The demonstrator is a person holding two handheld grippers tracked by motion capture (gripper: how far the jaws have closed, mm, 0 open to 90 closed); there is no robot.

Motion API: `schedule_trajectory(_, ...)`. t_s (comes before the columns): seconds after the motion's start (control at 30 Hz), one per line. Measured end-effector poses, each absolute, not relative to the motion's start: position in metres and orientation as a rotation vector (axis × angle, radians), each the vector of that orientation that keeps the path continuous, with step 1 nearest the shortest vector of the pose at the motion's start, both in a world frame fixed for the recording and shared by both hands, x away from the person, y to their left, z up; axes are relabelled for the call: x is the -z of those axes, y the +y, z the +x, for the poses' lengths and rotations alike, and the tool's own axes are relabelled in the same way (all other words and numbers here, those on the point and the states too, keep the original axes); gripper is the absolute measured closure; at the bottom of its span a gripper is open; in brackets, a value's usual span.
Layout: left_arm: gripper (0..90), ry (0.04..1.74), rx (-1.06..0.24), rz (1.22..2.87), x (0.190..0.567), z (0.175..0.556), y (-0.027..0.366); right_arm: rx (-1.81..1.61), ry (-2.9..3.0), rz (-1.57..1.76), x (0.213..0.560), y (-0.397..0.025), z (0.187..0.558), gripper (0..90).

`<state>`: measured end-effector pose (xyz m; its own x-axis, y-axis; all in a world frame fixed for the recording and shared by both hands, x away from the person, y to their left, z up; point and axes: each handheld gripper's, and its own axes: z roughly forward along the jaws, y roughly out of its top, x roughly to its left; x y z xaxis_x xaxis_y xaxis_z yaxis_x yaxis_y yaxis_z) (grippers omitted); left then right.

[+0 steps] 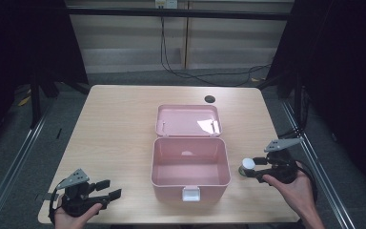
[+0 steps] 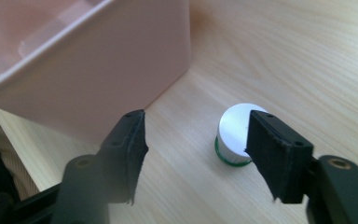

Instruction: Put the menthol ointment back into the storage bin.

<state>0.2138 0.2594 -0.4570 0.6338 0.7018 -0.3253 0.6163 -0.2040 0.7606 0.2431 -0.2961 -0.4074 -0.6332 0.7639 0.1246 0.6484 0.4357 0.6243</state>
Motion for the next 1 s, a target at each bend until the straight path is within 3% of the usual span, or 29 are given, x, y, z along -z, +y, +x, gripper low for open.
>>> schedule_trajectory(0.67,35.9,1.025,-0.111,1.903,0.456,0.213,0.259,-0.69,2.635,1.331,0.394,-0.282,0.276,34.1)
schedule_trajectory(1.0,36.1,1.025,-0.108,1.908,0.456,0.214,0.258,-0.512,2.695,1.332,0.397,-0.276,0.292,40.9)
